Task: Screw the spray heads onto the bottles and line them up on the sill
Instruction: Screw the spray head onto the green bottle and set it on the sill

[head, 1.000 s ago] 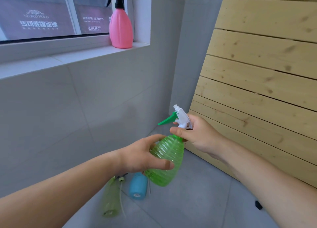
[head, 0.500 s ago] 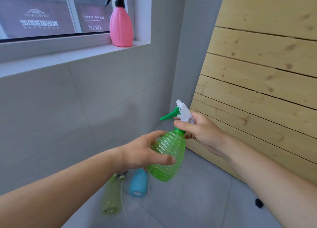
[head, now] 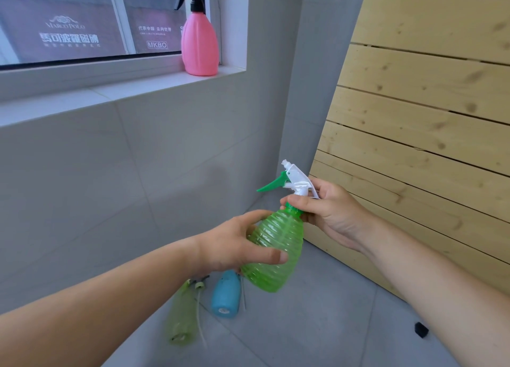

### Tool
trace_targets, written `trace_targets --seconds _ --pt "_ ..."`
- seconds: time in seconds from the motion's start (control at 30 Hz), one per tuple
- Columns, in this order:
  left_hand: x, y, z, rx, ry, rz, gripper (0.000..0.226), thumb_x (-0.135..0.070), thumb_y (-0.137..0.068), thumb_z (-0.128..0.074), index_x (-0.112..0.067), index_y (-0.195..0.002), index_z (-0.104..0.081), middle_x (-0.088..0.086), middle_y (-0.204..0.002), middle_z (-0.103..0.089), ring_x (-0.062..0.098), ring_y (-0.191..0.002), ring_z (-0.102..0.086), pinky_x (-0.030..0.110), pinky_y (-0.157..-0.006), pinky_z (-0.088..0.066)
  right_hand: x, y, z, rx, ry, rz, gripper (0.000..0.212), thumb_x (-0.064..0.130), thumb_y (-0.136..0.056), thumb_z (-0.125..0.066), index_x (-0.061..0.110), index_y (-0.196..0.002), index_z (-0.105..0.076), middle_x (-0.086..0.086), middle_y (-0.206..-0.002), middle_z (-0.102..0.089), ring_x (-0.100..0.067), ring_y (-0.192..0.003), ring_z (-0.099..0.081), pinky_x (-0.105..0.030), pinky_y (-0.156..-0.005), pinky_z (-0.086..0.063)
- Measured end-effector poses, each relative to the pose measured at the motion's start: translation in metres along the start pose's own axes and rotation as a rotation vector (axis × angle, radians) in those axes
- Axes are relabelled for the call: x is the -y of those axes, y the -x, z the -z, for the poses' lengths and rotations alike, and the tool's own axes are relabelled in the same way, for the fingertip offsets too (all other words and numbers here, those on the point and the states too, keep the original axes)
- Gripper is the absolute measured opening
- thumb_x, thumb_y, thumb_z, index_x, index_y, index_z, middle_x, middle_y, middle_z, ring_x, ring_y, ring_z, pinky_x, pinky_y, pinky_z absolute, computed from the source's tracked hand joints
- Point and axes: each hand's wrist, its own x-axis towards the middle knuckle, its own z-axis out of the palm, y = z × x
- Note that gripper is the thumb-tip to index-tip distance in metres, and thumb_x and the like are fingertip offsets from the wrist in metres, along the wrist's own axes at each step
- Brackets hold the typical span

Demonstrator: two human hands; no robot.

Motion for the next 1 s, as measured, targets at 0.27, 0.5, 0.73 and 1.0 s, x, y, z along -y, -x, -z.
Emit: trace_targets --seconds 0.27,0.5,0.73,1.0 --pt "-0.008 0.003 -0.002 0.006 0.043 0.01 0.059 -0.033 -0.074 -0.082 -0.023 -0.127 -0.06 0.017 -0.124 -0.07 0.034 -0.11 -0.073 0.053 -0.094 -0.057 0.002 0.0 0.002 0.05 -0.238 -0.03 0.032 0.002 -0.085 -0.061 -0.002 -0.116 -0.059 -0.025 -0.114 -0.07 -0.03 -0.1 -0.068 -0.035 -0.087 -0.058" --pt "-0.007 -0.001 -0.004 -0.071 0.046 -0.007 0.059 -0.035 -0.068 -0.088 -0.018 -0.118 -0.064 0.013 -0.108 -0.077 0.032 -0.097 -0.077 0.051 -0.084 -0.062 0.001 -0.005 -0.009 -0.093 -0.043 0.071 0.012 0.001 -0.089 -0.062 0.005 -0.099 -0.066 -0.021 -0.099 -0.073 -0.031 -0.09 -0.068 -0.044 -0.09 -0.054" --pt "-0.01 0.001 -0.006 -0.037 0.122 -0.006 0.059 -0.045 -0.071 -0.084 -0.026 -0.122 -0.061 0.012 -0.116 -0.075 0.029 -0.106 -0.076 0.052 -0.096 -0.059 0.006 -0.005 -0.003 -0.074 -0.22 -0.005 0.02 0.004 -0.091 -0.059 0.001 -0.11 -0.064 -0.021 -0.104 -0.072 -0.027 -0.086 -0.069 -0.037 -0.082 -0.059" --pt "-0.006 -0.006 -0.017 -0.076 0.184 -0.096 0.068 -0.059 -0.07 -0.076 -0.019 -0.123 -0.065 0.006 -0.105 -0.078 0.025 -0.098 -0.076 0.046 -0.093 -0.06 0.009 -0.003 -0.001 -0.095 -0.195 0.017 0.025 0.007 -0.088 -0.062 -0.002 -0.112 -0.063 -0.02 -0.105 -0.073 -0.027 -0.087 -0.069 -0.035 -0.082 -0.059"
